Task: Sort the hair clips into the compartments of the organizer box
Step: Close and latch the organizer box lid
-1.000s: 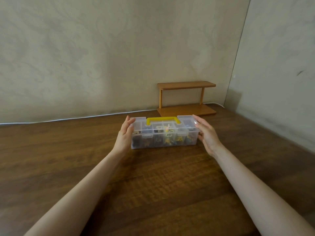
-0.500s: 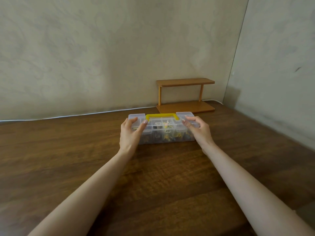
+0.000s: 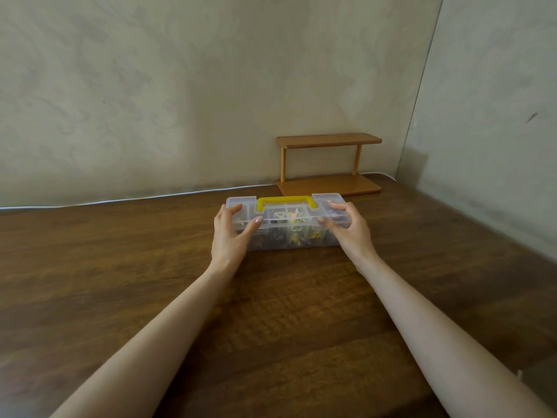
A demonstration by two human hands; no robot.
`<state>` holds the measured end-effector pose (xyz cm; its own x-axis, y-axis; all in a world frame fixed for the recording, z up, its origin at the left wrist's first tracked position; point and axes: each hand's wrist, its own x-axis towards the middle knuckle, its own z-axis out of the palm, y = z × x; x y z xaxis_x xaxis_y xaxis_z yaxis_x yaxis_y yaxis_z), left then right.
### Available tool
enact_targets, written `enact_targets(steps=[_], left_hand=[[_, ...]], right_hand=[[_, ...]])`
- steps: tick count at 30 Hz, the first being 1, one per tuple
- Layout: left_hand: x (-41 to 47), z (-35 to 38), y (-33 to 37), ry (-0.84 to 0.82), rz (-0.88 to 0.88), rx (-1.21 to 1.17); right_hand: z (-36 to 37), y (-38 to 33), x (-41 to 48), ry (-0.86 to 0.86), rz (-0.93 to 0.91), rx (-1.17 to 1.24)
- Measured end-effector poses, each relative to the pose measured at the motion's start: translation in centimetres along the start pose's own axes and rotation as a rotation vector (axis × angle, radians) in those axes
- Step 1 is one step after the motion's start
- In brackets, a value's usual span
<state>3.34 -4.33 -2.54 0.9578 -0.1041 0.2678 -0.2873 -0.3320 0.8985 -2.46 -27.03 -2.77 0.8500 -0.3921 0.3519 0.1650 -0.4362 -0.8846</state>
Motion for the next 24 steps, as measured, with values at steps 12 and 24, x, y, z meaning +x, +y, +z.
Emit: enact_targets(steps=[12, 24], left_hand=[[-0.23, -0.10, -0.29, 0.031, 0.103, 0.262], [-0.76, 0.29, -0.04, 0.154, 0.136, 0.246]], right_hand=[[-0.19, 0.90, -0.20, 0.038, -0.134, -0.202], [-0.06, 0.70, -0.21, 0.111, -0.136, -0.203]])
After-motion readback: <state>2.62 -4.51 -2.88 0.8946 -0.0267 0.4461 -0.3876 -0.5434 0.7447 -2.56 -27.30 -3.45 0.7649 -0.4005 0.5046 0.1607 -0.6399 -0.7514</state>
